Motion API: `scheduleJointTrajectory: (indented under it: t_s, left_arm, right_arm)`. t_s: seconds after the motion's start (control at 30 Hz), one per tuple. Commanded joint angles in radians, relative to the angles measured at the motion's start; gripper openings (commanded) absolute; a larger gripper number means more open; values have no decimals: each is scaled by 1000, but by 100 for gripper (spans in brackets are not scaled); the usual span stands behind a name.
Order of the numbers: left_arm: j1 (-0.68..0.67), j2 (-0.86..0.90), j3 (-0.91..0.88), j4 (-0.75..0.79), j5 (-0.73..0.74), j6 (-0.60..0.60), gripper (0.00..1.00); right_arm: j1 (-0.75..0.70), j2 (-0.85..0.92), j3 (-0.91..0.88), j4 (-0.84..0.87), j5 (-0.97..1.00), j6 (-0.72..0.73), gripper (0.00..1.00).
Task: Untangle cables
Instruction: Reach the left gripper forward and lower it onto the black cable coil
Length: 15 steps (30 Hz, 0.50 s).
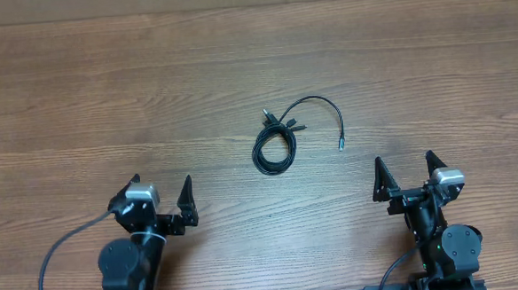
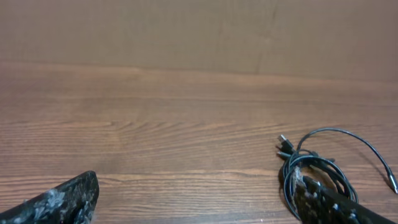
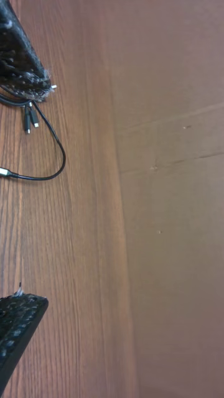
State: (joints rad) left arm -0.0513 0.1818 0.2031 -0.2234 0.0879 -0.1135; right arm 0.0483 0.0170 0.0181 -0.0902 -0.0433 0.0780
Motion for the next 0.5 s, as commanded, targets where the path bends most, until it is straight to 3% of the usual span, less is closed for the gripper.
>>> scheduleJointTrajectory:
  t_s: [0.0,0.17,0.47]
  left_arm:
    - [6,130,99,-13,-9,-2,100]
    - [5,340,224,-29,60,2,100]
    - [5,729,558,-195,190,2,100]
  right_arm:
    - [5,0,-10,7,13,-1,100]
    - [5,0,-10,7,13,-1,100]
    - [5,0,-10,7,13,-1,100]
